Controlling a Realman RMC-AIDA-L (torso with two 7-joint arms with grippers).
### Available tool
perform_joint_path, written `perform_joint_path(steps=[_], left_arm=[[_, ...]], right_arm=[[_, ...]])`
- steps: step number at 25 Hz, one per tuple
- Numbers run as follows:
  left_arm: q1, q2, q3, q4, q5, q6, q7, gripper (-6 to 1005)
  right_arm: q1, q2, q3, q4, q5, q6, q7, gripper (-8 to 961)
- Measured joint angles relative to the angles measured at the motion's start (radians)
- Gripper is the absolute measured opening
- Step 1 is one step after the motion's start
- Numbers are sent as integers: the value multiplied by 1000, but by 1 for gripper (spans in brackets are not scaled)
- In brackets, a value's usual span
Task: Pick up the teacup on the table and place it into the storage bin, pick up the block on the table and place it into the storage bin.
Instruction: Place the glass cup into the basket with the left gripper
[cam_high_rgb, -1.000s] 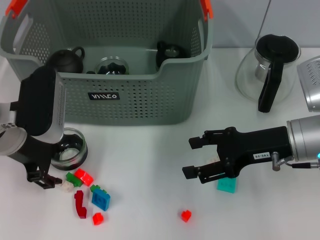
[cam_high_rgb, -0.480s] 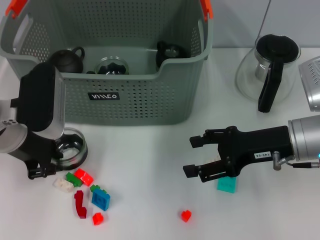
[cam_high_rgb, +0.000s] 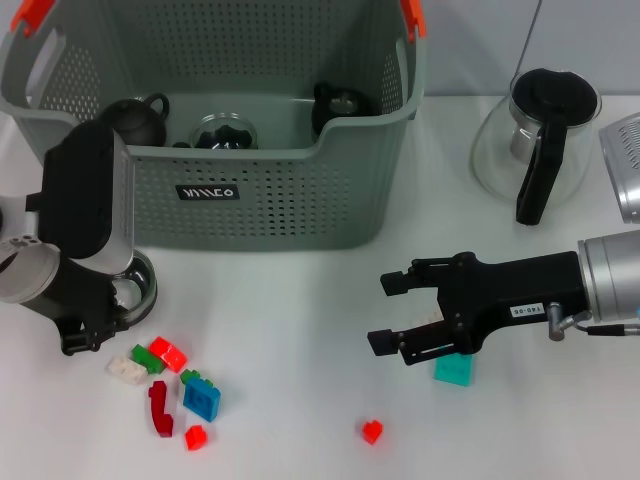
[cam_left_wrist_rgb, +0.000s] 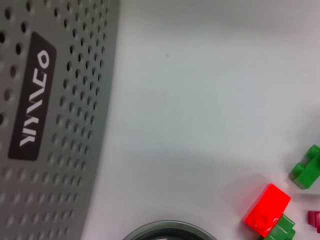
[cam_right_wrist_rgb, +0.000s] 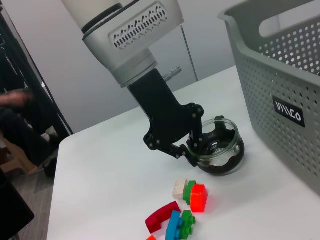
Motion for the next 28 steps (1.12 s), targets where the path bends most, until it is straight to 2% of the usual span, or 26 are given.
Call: perform_joint_path(steps=[22, 25, 28], left_arm=[[-8, 5, -12, 25, 0, 29, -91, 74], [-19, 5, -32, 39, -13, 87, -114, 78], [-55, 0, -137, 55, -71, 229, -119, 83]], right_arm=[[-1, -7, 0, -3, 0, -3, -2, 911], [-1, -7, 0, -3, 0, -4, -2, 911], [-1, -6, 0, -3, -3, -4, -2, 911]])
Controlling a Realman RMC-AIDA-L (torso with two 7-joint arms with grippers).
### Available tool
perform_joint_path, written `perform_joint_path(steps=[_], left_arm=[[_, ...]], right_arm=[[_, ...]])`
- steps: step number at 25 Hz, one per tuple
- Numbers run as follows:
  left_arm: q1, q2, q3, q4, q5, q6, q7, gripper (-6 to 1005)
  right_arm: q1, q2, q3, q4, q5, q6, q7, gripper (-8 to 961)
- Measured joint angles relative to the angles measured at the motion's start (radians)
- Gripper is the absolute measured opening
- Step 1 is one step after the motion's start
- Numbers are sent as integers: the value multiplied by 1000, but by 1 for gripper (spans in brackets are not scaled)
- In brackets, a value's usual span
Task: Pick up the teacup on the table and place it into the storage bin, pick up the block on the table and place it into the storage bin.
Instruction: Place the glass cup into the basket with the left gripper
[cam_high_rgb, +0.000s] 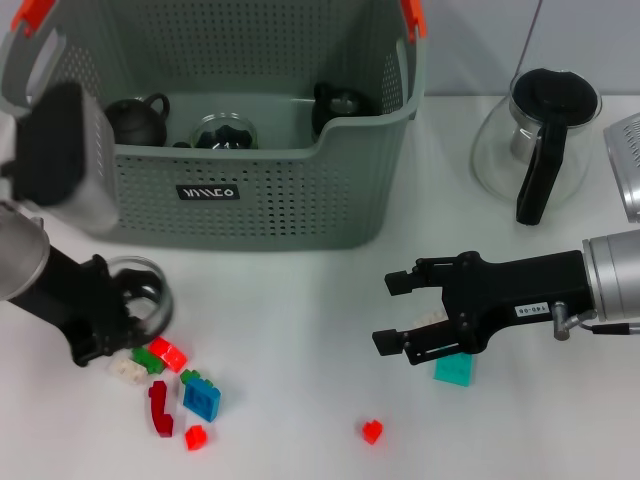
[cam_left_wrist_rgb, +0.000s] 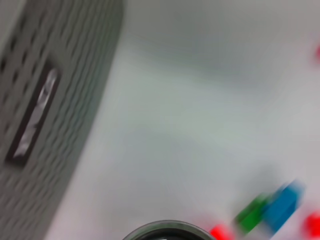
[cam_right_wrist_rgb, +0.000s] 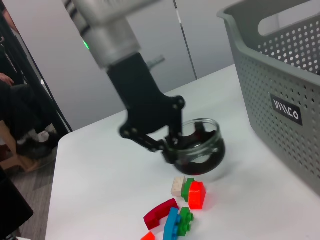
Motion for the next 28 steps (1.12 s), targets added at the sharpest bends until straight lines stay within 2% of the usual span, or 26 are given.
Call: perform_joint_path(steps=[1, 5, 8, 13, 15, 20, 24, 28], left_arm=[[-21, 0, -61, 3, -44, 68, -7, 84], [-75, 6, -200, 9, -148, 193, -64, 89], [-125, 16, -296, 14, -245, 248, -151, 94], [-185, 51, -360, 34, -430, 239, -278, 100], [-216, 80, -369, 27, -495, 203, -329, 103], [-282, 126, -346, -53, -504, 2, -377, 110], [-320, 145, -259, -189, -421, -234, -391, 116], [-350, 149, -207, -310, -369, -407, -394, 121]], right_arm=[[0, 0, 0, 0, 0, 0, 0, 911], [-1, -7, -1, 2, -3, -2, 2, 911], [-4, -12, -1, 2, -3, -11, 6, 912], [-8, -23, 0, 3, -3, -27, 10, 912], [-8, -24, 0, 3, -4, -32, 13, 911], [-2, -26, 0, 3, -4, -40, 15, 911], [2, -27, -1, 0, -4, -40, 29, 912], [6, -28, -4, -7, -4, -40, 43, 912]])
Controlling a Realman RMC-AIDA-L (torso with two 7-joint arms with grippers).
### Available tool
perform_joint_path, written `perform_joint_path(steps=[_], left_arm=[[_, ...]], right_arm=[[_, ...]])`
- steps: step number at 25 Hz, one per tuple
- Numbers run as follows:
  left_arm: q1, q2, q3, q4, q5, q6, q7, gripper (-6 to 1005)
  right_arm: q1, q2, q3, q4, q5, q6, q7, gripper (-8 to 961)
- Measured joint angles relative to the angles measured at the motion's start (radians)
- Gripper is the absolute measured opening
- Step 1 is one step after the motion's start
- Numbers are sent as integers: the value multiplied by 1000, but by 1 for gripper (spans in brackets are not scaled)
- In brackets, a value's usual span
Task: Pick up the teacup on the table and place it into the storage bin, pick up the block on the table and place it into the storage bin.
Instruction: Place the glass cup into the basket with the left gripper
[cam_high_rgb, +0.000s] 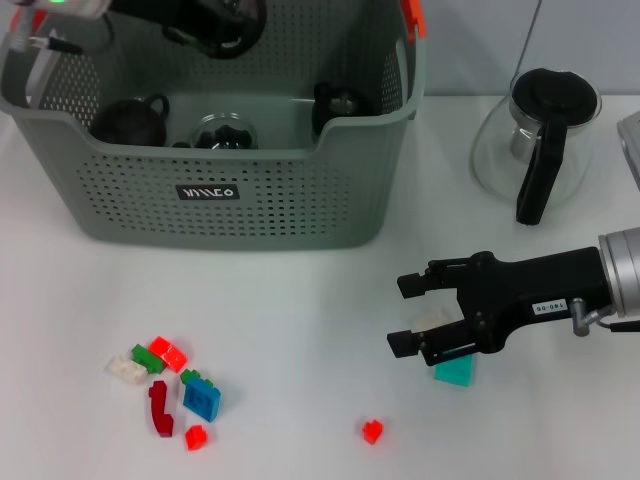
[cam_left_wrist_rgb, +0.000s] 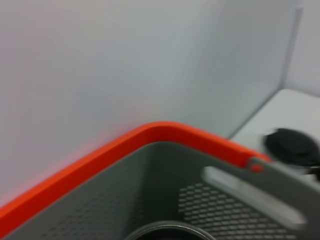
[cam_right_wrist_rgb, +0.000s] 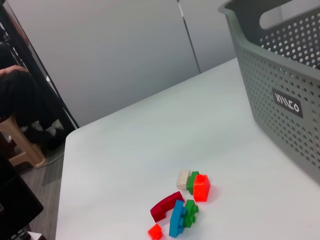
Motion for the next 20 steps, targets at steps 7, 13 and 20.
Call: perform_joint_path(steps=[7, 13, 20], left_arm=[[-61, -2, 77, -193, 112, -229, -9, 131], [-95, -29, 109, -285, 230, -350, -25, 139], [-108, -63, 143, -320, 323, -418, -58, 149]], right_arm=[[15, -6, -4, 1, 0, 0, 13, 911], [18, -7, -4, 4, 0, 0, 14, 912], [19, -7, -4, 5, 0, 4, 15, 913]])
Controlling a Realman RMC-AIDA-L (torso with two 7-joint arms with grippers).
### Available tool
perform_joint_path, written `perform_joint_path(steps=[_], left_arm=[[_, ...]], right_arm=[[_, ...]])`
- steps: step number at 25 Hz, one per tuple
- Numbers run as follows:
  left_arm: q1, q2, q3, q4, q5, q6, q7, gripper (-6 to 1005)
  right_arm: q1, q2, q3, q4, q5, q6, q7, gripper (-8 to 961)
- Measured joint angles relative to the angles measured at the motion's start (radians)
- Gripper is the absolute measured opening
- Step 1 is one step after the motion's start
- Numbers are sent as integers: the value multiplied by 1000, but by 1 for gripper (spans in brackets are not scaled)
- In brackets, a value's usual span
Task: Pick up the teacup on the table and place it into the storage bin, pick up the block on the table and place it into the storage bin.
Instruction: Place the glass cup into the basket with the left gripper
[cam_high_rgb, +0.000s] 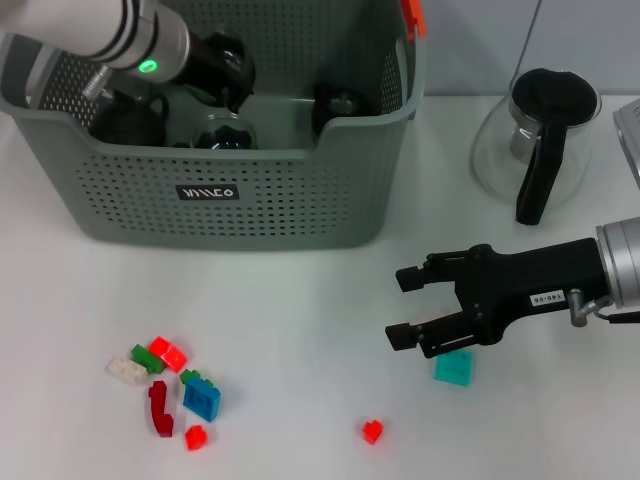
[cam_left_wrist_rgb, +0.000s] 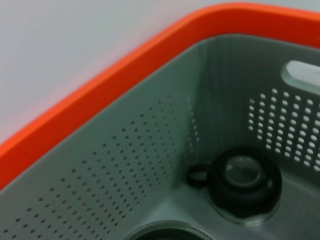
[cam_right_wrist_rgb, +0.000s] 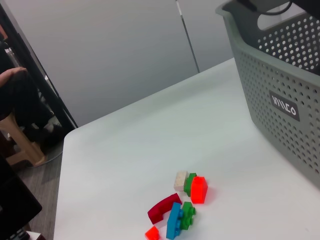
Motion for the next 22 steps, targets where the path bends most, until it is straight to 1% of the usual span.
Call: perform_joint_path(steps=[1, 7, 13, 17, 22], left_arm=[[0, -6, 8, 0, 14, -6, -7, 150], [-1, -26, 24, -1, 56, -20, -20, 158], [3, -30, 36, -2, 60, -17, -20, 167], [10, -39, 49, 7, 62, -20, -20, 172], [11, -41, 48, 8, 63, -22, -20, 179]], right_arm=[[0, 0, 0, 0, 0, 1, 0, 913], [0, 0, 0, -2, 0, 4, 0, 913], [0, 0, 0, 0, -2, 4, -2, 914], [0, 0, 0, 0, -3, 4, -2, 913], [-1, 0, 0, 0, -3, 4, -2, 912]])
